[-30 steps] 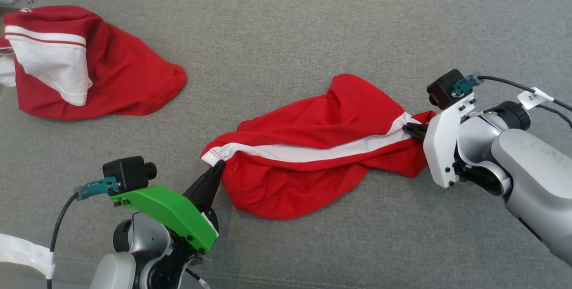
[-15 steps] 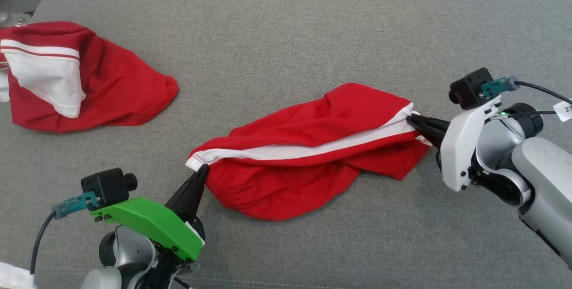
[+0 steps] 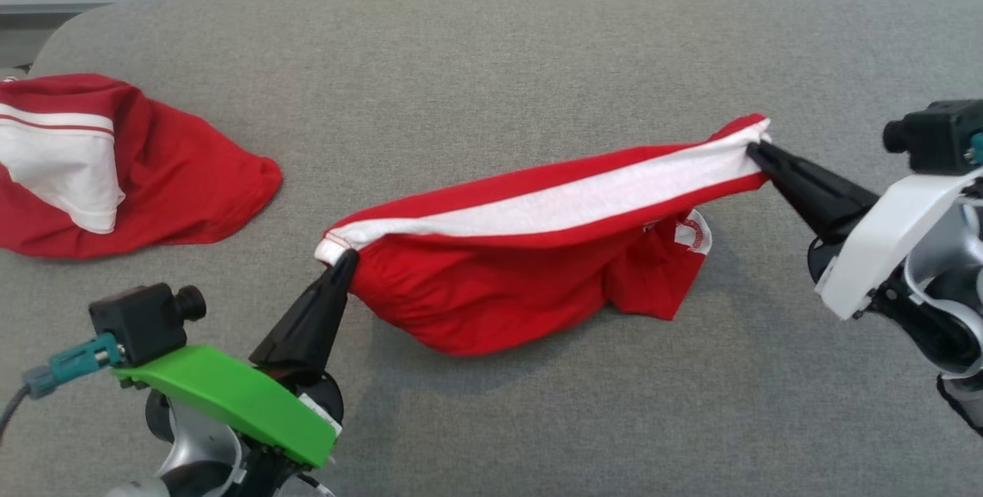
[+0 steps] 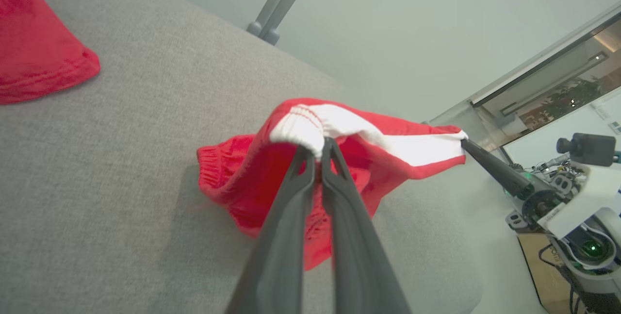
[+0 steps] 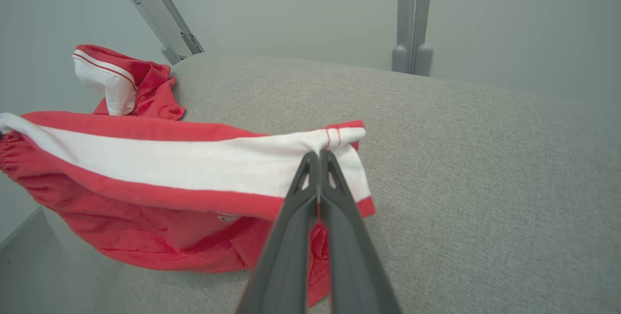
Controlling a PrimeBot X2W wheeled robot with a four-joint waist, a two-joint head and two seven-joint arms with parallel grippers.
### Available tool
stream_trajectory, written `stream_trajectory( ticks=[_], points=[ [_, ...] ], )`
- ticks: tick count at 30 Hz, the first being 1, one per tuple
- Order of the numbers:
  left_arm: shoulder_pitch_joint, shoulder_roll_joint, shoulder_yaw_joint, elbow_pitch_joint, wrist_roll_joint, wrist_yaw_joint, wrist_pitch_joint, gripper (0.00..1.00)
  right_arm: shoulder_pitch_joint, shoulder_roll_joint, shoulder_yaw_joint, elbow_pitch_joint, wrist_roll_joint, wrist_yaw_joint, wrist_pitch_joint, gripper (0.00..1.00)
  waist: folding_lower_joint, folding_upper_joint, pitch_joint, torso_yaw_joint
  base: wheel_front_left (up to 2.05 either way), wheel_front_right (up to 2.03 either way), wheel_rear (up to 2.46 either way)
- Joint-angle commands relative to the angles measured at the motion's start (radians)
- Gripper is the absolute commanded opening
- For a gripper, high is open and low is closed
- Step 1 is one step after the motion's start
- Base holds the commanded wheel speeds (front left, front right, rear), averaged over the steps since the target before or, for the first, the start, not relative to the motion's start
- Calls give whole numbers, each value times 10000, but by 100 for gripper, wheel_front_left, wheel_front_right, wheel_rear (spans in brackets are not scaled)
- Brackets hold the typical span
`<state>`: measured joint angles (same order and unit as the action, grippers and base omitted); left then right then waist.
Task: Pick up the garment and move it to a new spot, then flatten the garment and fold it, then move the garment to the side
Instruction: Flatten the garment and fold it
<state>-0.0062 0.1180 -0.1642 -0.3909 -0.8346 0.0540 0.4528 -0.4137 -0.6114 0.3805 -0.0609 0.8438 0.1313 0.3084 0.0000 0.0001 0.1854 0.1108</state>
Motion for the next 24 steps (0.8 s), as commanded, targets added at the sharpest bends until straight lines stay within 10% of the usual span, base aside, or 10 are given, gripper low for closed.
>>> stream_trajectory(
  ticks=[1,11,17,24],
  points=[
    [-70,104,63,-265,-100,80,57,0,122,17,-243,-272,33,-11,68,0,0,-1,-91,-231,0,0,0],
    [-3763,914,716,-1109,-867,317,1802,0,-1887,547,-2484,-1685,132,-9,1978,0,0,-1,849,-644,0,0,0],
    [-8585,1345,559,2303,-369,-424,1930,0,-6190,2147,-2159,683,-1541,-8,1779,0,0,-1,2652,-614,0,0,0],
    [-12908,1076,113,6311,1624,-1339,-997,0,-10386,4148,-2643,3939,-4218,-8,-1019,0,0,-1,4139,-285,0,0,0]
  ],
)
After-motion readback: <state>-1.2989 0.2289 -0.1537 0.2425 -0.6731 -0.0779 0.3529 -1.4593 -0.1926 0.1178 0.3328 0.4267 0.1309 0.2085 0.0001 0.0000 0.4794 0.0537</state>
